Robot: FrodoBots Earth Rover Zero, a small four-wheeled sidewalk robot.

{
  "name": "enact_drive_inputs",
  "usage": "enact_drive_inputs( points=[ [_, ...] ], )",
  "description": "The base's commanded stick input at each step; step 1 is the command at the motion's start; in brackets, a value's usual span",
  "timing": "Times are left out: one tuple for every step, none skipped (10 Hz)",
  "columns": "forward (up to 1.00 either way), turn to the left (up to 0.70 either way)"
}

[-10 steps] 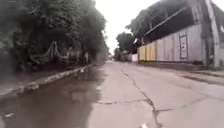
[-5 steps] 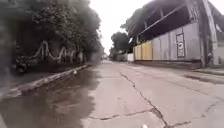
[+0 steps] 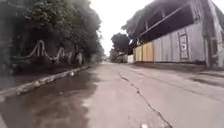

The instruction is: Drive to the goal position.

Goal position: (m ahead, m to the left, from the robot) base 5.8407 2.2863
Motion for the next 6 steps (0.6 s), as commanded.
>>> enact_drive_inputs(
  points=[
    [0.85, 0.0],
    [0.85, 0.0],
    [0.85, 0.0],
    [0.85, 0.0],
    [1.0, 0.0],
    [1.0, 0.0]
  ],
)
